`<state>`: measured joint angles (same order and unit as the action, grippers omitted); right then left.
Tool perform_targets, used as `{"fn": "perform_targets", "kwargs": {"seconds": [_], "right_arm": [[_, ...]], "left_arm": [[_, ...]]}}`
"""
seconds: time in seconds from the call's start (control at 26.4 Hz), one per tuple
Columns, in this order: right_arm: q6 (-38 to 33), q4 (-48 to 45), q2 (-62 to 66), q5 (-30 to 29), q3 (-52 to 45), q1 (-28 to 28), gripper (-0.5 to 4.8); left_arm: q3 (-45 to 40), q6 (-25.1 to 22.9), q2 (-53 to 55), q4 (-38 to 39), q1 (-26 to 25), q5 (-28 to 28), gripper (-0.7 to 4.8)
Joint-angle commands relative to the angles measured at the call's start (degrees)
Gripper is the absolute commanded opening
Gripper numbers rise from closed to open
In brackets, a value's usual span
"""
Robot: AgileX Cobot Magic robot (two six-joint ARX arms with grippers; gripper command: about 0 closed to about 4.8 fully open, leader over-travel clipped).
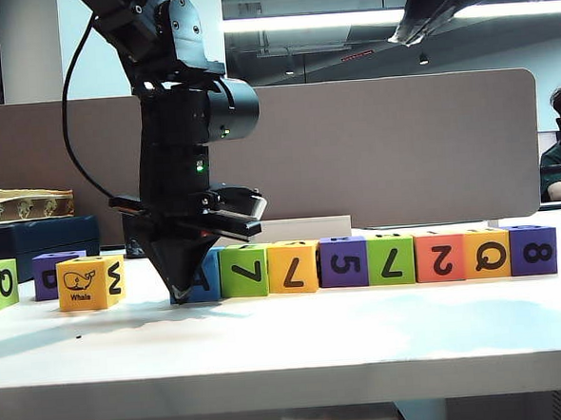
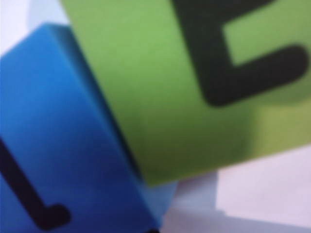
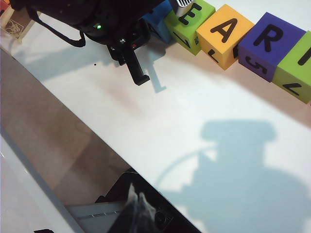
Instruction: Select the appropriate blocks from the scattered letter blocks on the table and arrange them in a row to spell out "LEARNING".
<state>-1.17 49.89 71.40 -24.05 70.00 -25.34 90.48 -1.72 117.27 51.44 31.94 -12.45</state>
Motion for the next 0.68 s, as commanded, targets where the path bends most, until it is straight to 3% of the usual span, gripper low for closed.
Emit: {"fn": "perform_targets", "kwargs": {"seconds": [0.04, 0.45, 0.68], "right_arm": [[0.2, -1.0, -0.2, -0.1, 0.2, 0.0, -0.01], [0.2, -1.1, -0.2, 0.0, 0.2, 0.0, -0.01], [0.2, -2.0, -0.2, 0.1, 0.2, 0.0, -0.01]], "left_arm": [[0.2, -0.8, -0.4, -2.6, -0.3, -0.4, -0.06], [0.2, -2.6, -0.3, -8.4, -1.7, 0.1, -0.06], [1.7, -2.4, -0.7, -0.4, -0.5, 7.4, -0.06]]}}
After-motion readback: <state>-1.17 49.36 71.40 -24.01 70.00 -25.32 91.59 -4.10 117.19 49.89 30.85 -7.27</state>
